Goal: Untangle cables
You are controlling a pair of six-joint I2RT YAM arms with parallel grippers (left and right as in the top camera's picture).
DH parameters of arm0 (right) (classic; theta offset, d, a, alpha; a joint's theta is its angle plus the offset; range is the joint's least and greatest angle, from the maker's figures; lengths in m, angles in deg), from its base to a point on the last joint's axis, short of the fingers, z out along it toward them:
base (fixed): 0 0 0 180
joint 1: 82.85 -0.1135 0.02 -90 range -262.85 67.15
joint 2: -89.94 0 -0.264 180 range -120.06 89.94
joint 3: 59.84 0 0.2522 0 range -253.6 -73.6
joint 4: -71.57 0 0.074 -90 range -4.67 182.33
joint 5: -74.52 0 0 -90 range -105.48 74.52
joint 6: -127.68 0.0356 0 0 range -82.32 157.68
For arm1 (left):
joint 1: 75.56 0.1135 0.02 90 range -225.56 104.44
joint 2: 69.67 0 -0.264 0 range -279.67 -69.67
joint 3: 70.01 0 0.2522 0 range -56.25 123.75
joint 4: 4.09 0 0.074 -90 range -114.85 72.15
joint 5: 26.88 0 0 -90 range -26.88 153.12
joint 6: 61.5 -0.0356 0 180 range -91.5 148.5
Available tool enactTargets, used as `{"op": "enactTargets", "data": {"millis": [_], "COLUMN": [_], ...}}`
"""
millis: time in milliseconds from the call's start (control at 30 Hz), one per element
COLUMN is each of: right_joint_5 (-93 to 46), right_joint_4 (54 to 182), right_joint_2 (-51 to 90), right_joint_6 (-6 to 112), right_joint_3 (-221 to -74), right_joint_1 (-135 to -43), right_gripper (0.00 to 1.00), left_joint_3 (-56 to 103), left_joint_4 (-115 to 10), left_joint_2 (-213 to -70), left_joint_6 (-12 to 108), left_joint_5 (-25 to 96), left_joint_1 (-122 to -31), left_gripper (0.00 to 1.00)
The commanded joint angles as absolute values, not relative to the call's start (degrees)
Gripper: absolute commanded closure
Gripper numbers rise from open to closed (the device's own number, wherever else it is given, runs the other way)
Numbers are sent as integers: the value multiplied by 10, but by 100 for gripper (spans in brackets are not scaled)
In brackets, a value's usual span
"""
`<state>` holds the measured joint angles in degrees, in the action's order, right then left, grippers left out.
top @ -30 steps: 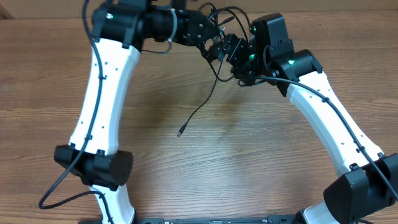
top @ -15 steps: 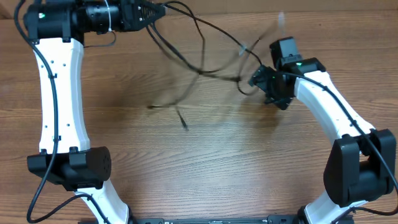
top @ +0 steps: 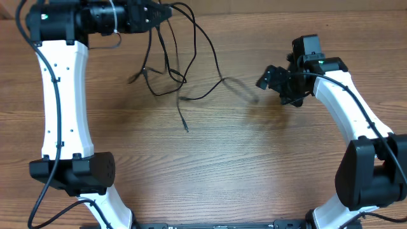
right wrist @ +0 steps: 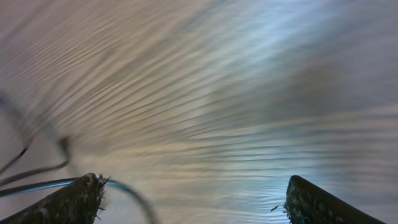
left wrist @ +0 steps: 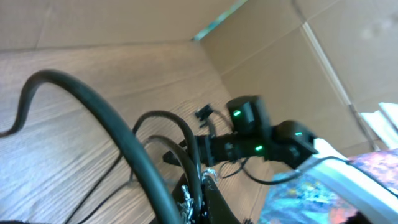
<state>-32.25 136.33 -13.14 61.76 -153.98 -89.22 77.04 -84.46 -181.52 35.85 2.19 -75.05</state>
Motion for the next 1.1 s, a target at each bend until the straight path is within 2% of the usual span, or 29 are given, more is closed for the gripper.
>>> {"op": "enactTargets", "data": {"millis": [0,333,367,433,467,500,567,633,933,1067], "right_joint_5": [-415,-371,-370,-370,-370,-370,-370,-369,-319,-315], "right_joint_4": [1360,1356,1356,1356,1356,1356,1358,1365,1400,1401], "right_joint_2": [-65,23,23,22,22,22,22,22,22,22], "right_joint_6": [523,522,522,522,524,524,524,524,523,524], "right_joint_3": [-1589,-1600,-1600,-1599,-1599,-1599,-1599,-1599,-1599,-1599], "right_joint_1": [-893,-892,-892,-892,-892,-892,-892,-892,-892,-892], "right_gripper": [6,0,0,0,0,0,0,0,0,0], "left_joint_3": [787,781,778,770,765,760,756,755,755,754], "left_joint_4": [-854,-927,-938,-959,-967,-972,-978,-980,-967,-969], "left_joint_2": [-1794,-1795,-1797,-1804,-1810,-1818,-1831,-1845,-1855,-1864], "left_joint_6": [342,303,296,282,277,273,274,274,274,299], "left_joint_5": [89,292,314,361,392,421,476,511,522,519], "left_joint_1": [-779,-867,-880,-910,-928,-942,-964,-979,-980,-984], "left_gripper": [96,96,93,85,77,65,51,42,39,42]}}
